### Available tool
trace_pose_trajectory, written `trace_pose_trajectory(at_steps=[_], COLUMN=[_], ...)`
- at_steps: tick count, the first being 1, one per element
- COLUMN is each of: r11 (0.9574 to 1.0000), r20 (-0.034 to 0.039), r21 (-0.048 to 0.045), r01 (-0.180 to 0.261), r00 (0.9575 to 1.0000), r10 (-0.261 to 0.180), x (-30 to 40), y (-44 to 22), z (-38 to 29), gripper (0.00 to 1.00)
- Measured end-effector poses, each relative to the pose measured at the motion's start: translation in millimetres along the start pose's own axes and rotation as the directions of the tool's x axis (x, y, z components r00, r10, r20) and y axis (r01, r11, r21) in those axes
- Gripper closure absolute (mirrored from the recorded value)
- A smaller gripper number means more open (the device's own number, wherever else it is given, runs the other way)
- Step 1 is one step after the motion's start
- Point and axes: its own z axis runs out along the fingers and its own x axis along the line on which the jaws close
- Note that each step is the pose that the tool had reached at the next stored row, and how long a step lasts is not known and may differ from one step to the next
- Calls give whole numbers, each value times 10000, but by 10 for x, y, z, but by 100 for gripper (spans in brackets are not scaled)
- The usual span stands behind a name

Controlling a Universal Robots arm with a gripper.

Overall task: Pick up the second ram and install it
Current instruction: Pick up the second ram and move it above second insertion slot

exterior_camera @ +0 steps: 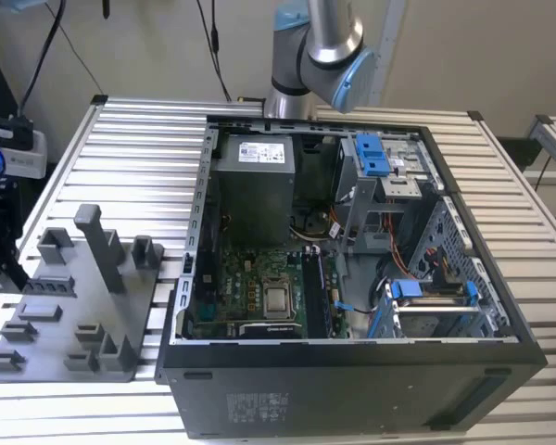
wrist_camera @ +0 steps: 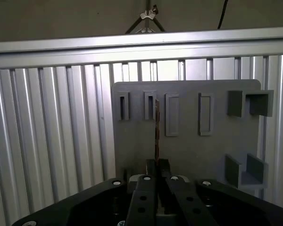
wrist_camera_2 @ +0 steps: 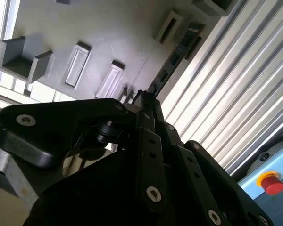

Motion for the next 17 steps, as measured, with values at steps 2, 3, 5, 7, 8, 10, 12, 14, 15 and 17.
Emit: trace_pose_trajectory(at_steps=[2, 3, 5, 7, 8, 10, 12, 14, 15, 17], r11=[10000, 10000, 10000, 10000, 10000, 10000, 10000, 10000, 10000, 10000], r20=[1, 1, 1, 2, 2, 3, 3, 4, 4, 4], r21=[5, 8, 14, 21, 25, 34, 40, 47, 51, 57], r01=[0, 0, 0, 0, 0, 0, -1, 0, 0, 1], r00=[10000, 10000, 10000, 10000, 10000, 10000, 10000, 10000, 10000, 10000], r10=[0, 0, 0, 0, 0, 0, 1, 0, 0, -1], x=[-2, -3, -6, -8, -9, -12, -14, -17, -18, -20], y=[1, 2, 4, 6, 7, 10, 12, 15, 16, 19], z=[-13, -19, -31, -42, -47, -57, -69, -80, -86, -98], gripper=[86, 86, 86, 86, 86, 86, 86, 86, 86, 86])
